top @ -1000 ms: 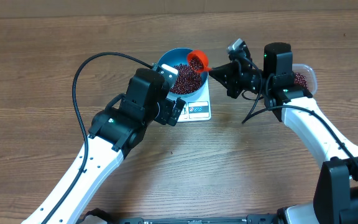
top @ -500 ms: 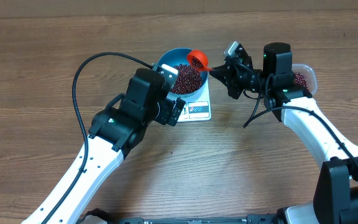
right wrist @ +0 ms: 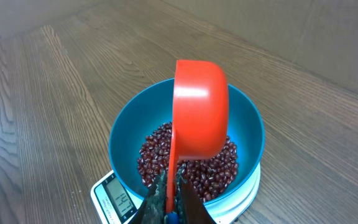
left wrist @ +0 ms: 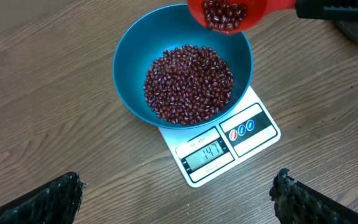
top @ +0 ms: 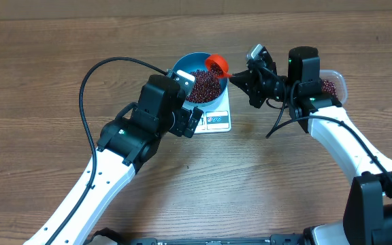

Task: Scoop item into bowl and weigh 150g on scale
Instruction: 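Tilt the red scoop over the teal bowl to pour a few beans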

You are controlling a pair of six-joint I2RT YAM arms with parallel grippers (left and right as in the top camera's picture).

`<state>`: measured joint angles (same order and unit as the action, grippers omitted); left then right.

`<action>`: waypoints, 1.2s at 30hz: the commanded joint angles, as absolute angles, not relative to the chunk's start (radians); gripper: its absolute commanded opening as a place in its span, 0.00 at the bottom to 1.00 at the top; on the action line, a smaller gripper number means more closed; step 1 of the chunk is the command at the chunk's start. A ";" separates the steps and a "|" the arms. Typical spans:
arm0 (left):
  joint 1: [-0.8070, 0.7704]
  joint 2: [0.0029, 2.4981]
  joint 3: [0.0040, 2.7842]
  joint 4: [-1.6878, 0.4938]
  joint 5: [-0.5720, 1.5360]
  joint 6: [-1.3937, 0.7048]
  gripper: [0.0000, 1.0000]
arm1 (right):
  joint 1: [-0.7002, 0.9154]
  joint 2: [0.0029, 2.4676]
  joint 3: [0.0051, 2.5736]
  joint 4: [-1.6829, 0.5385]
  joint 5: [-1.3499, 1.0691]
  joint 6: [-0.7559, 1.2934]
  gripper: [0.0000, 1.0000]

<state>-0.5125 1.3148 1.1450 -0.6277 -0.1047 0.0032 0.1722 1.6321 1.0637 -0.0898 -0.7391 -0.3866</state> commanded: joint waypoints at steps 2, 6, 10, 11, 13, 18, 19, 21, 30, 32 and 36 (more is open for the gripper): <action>-0.511 1.296 1.147 -0.625 -0.096 0.012 1.00 | 0.178 1.639 1.061 -0.084 -0.734 -0.363 0.04; -0.511 1.296 1.147 -0.625 -0.096 0.012 1.00 | 0.178 1.639 1.061 -0.083 -0.734 -0.363 0.04; -0.511 1.296 1.147 -0.625 -0.096 0.012 1.00 | 0.178 1.639 1.061 -0.083 -0.734 -0.363 0.04; -0.511 1.296 1.147 -0.625 -0.096 0.012 1.00 | 0.178 1.639 1.061 -0.083 -0.734 -0.363 0.04; -0.511 1.296 1.147 -0.625 -0.096 0.012 1.00 | 0.178 1.639 1.061 -0.083 -0.734 -0.363 0.04; -0.511 1.296 1.147 -0.625 -0.096 0.012 1.00 | 0.178 1.639 1.061 -0.083 -0.734 -0.363 0.04; -0.511 1.296 1.147 -0.625 -0.096 0.012 0.99 | 0.178 1.639 1.061 -0.083 -0.734 -0.363 0.04; -0.511 1.296 1.147 -0.625 -0.096 0.012 1.00 | 0.178 1.639 1.061 -0.083 -0.734 -0.363 0.04; -0.511 1.296 1.147 -0.625 -0.096 0.012 1.00 | 0.178 1.639 1.061 -0.084 -0.736 -0.047 0.04; -0.511 1.296 1.147 -0.625 -0.096 0.012 1.00 | 0.177 1.639 1.061 -0.091 -0.762 0.093 0.04; -0.511 1.296 1.147 -0.625 -0.096 0.012 1.00 | 0.175 1.639 1.061 -0.070 -0.863 0.242 0.04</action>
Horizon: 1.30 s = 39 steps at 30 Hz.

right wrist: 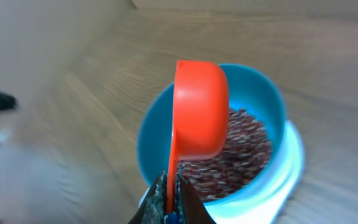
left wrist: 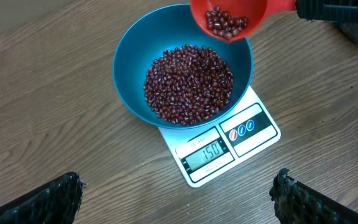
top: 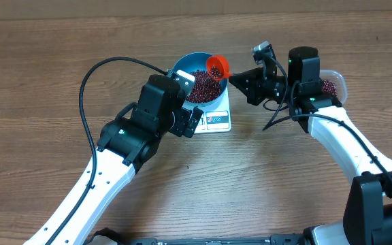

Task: Scoop item into bowl and weigh 150g on scale
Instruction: 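Tilt the red scoop over the teal bowl to pour a few beans, then carry the red scoop right back over the bean tub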

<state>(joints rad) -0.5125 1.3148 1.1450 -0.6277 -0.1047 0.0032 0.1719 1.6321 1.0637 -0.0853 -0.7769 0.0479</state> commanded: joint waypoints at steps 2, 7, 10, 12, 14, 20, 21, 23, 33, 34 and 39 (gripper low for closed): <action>-0.511 1.296 1.147 -0.625 -0.096 0.012 1.00 | 0.169 1.639 1.061 -0.052 -0.912 0.272 0.04; -0.511 1.296 1.147 -0.625 -0.096 0.012 0.99 | 0.116 1.608 1.062 -0.041 -0.936 0.292 0.04; -0.511 1.296 1.147 -0.625 -0.096 0.012 1.00 | 0.051 1.563 1.062 -0.047 -0.937 0.292 0.04; -0.511 1.296 1.147 -0.625 -0.096 0.012 1.00 | -0.006 1.528 1.062 -0.060 -0.937 0.292 0.04; -0.511 1.296 1.147 -0.625 -0.096 0.012 1.00 | -0.070 1.493 1.062 -0.085 -0.937 0.292 0.04; -0.511 1.296 1.147 -0.625 -0.096 0.012 0.99 | -0.256 1.404 1.062 -0.213 -0.937 0.239 0.04; -0.511 1.296 1.147 -0.625 -0.096 0.012 1.00 | -0.283 1.393 1.062 -0.239 -0.937 0.210 0.04; -0.511 1.296 1.147 -0.625 -0.096 0.012 0.99 | -0.340 1.372 1.062 -0.294 -0.936 0.143 0.04; -0.511 1.296 1.147 -0.625 -0.096 0.012 1.00 | -0.453 1.339 1.062 -0.503 -0.648 -0.196 0.04; -0.511 1.296 1.147 -0.625 -0.096 0.012 0.99 | -0.450 1.339 1.062 -0.509 -0.631 -0.221 0.04; -0.511 1.296 1.147 -0.625 -0.096 0.012 1.00 | -0.422 1.339 1.062 -0.539 -0.522 -0.375 0.04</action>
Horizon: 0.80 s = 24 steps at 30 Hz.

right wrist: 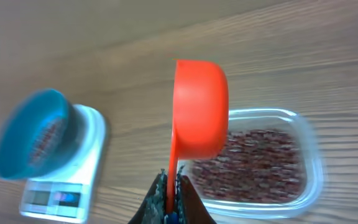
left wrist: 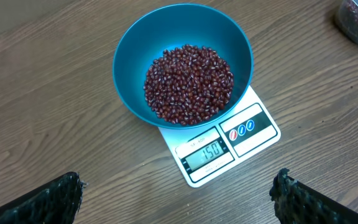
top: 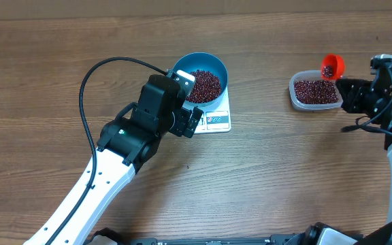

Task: Scoop item into bowl and weigh 150g on scale
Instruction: 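Carry the red scoop right back over the bean tub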

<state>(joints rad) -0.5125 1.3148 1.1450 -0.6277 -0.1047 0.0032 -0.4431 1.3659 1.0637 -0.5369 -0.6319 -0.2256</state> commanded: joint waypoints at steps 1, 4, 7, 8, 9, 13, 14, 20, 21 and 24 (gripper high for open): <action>-0.511 1.296 1.147 -0.625 -0.096 0.012 0.99 | -0.413 1.339 1.062 -0.543 -0.494 -0.392 0.04; -0.511 1.296 1.147 -0.625 -0.096 0.012 1.00 | -0.376 1.339 1.062 -0.569 -0.395 -0.454 0.04; -0.511 1.296 1.147 -0.625 -0.096 0.012 0.99 | -0.329 1.339 1.061 -0.585 -0.316 -0.505 0.04; -0.511 1.296 1.147 -0.625 -0.096 0.012 0.99 | -0.310 1.339 1.061 -0.587 -0.299 -0.522 0.04; -0.511 1.296 1.147 -0.625 -0.096 0.012 1.00 | -0.295 1.339 1.060 -0.586 -0.283 -0.537 0.04; -0.511 1.296 1.147 -0.625 -0.096 0.012 0.99 | -0.262 1.343 1.059 -0.574 -0.155 -0.552 0.04; -0.511 1.296 1.147 -0.625 -0.096 0.012 1.00 | -0.262 1.345 1.059 -0.569 -0.131 -0.542 0.04; -0.511 1.296 1.147 -0.625 -0.096 0.012 1.00 | -0.282 1.377 1.059 -0.555 -0.082 -0.393 0.04; -0.511 1.296 1.147 -0.625 -0.096 0.012 1.00 | -0.284 1.386 1.059 -0.556 -0.085 -0.347 0.04; -0.511 1.296 1.147 -0.625 -0.096 0.012 1.00 | -0.284 1.422 1.059 -0.561 -0.134 -0.213 0.04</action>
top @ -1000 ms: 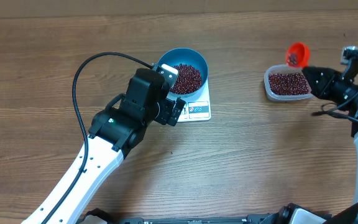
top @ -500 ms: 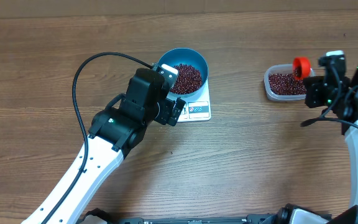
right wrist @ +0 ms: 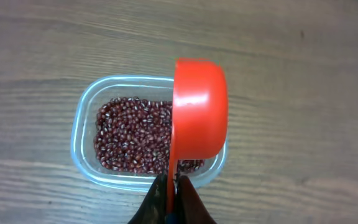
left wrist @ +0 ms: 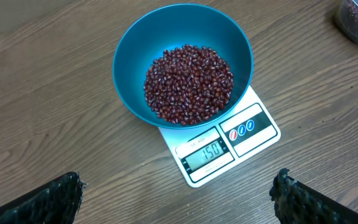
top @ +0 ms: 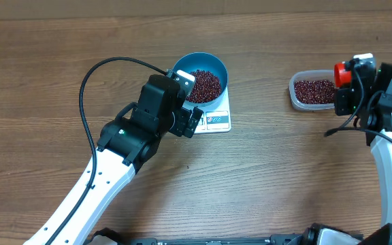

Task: Scoop item into bowl and weigh 150g on scale
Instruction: 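Carry the red scoop right back over the bean tub, then lower the red scoop into the tub and release it with the right gripper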

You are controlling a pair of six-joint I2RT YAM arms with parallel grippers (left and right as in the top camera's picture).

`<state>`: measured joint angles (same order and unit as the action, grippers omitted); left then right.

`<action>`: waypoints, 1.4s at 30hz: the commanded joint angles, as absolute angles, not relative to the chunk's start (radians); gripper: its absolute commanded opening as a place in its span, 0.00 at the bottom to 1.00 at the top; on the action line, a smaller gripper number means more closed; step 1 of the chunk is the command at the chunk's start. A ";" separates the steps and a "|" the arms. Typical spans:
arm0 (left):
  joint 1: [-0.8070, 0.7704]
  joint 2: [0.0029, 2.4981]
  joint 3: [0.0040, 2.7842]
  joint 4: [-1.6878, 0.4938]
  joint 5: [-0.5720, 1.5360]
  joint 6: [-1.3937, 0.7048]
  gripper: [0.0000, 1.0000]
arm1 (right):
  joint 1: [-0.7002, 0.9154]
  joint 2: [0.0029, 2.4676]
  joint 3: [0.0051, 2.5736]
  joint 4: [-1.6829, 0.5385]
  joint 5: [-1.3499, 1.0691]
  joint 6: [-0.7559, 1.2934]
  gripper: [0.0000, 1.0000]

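Observation:
A blue bowl [left wrist: 182, 62] of red beans [top: 203, 84] sits on the white scale [left wrist: 225, 146], whose display reads 150. My left gripper [left wrist: 178, 198] hovers open just in front of the scale with nothing between its fingers. My right gripper [right wrist: 173, 202] is shut on the handle of the orange scoop [right wrist: 199, 109], which hangs over the right end of a clear container [right wrist: 82, 134] of beans at the table's right. From overhead the scoop [top: 342, 71] sits at the container's [top: 312, 90] right edge. The scoop's inside is hidden.
A black cable [top: 97, 75] loops off the left arm over the table's left half. The wooden table [top: 264, 177] reaches its back edge just behind the bowl. The right arm [top: 390, 153] runs along the right side.
The right gripper with the scoop has turned, and the scoop now lies over the container's right end. The scale reads 150 as before, and the left arm has not moved.
The scoop was tipped over the bowl with the scale at 147. Then it still hung over the bowl, holding a few beans, with 150 showing. Then it was beside the clear container, and now it is over that container's right end.

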<state>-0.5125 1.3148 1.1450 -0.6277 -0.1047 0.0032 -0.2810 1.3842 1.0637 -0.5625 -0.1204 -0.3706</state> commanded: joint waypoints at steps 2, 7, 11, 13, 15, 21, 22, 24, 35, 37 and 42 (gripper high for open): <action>-0.511 1.296 1.147 -0.625 -0.096 0.012 1.00 | -0.284 1.450 1.059 -0.572 -0.199 -0.143 0.04; -0.511 1.296 1.147 -0.625 -0.096 0.012 1.00 | -0.284 1.536 1.059 -0.583 -0.307 0.046 0.04; -0.511 1.296 1.147 -0.625 -0.096 0.012 0.99 | -0.284 1.596 1.059 -0.574 -0.318 0.173 0.04; -0.511 1.296 1.147 -0.625 -0.096 0.012 1.00 | -0.284 1.615 1.059 -0.566 -0.321 0.226 0.04; -0.511 1.296 1.147 -0.625 -0.096 0.012 1.00 | -0.284 1.629 1.059 -0.558 -0.325 0.270 0.04; -0.511 1.296 1.147 -0.625 -0.096 0.012 0.99 | -0.283 1.635 1.059 -0.572 -0.327 0.292 0.70; -0.511 1.296 1.147 -0.625 -0.096 0.012 1.00 | -0.284 1.635 1.059 -0.577 -0.327 0.291 0.76; -0.511 1.296 1.147 -0.625 -0.096 0.012 0.99 | -0.284 1.635 1.059 -0.590 -0.327 0.287 0.84; -0.511 1.296 1.147 -0.625 -0.096 0.012 1.00 | -0.284 1.601 1.064 -0.686 -0.230 0.220 1.00; -0.511 1.296 1.147 -0.625 -0.096 0.012 1.00 | -0.284 1.580 1.076 -0.721 -0.197 0.205 1.00; -0.511 1.296 1.147 -0.625 -0.096 0.012 1.00 | -0.284 1.499 1.137 -0.815 -0.147 0.107 1.00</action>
